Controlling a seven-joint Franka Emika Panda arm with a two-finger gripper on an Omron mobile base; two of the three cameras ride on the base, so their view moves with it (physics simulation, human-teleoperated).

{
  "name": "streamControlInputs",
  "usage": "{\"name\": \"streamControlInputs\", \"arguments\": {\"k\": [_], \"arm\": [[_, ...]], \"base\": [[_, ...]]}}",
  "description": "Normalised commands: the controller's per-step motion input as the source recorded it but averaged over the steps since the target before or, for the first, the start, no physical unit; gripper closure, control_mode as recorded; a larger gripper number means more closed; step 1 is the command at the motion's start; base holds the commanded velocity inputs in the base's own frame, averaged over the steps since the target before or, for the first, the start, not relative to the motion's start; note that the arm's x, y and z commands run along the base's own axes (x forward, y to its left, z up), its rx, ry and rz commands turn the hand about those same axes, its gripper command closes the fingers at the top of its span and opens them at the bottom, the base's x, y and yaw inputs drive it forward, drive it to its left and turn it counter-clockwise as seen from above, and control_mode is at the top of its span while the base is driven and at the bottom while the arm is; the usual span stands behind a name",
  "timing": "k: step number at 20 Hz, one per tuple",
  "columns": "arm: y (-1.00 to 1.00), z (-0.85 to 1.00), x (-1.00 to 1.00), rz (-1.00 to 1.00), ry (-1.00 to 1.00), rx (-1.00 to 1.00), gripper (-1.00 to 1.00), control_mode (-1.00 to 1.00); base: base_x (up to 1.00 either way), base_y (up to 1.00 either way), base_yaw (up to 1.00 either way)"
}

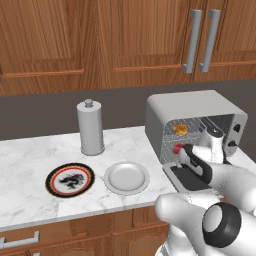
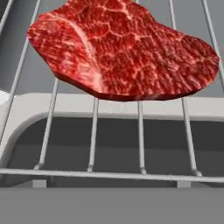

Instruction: Open the toaster oven door. Place the bread on the top rack in the toaster oven and place the steak on the bottom rack.

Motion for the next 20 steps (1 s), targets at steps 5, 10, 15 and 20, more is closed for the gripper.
{"name": "streamControlInputs", "arguments": {"k": [5,10,15,20], "arm": [[0.04,-0.01,0.59,-0.19,-0.16,0.11,-1.00,-1.00],[0.00,0.50,-0.06,-0.19,-0.15,0.04,-1.00,-1.00],[0.24,0.60,-1.00,-0.10,-0.07,-0.01,-1.00,-1.00],[0.96,0.47,-0.91,-0.01,-0.01,-0.07,-1.00,-1.00]], "base": [[0.00,0.00,0.00],[0.00,0.00,0.00],[0.00,0.00,0.00],[0.00,0.00,0.00]]}}
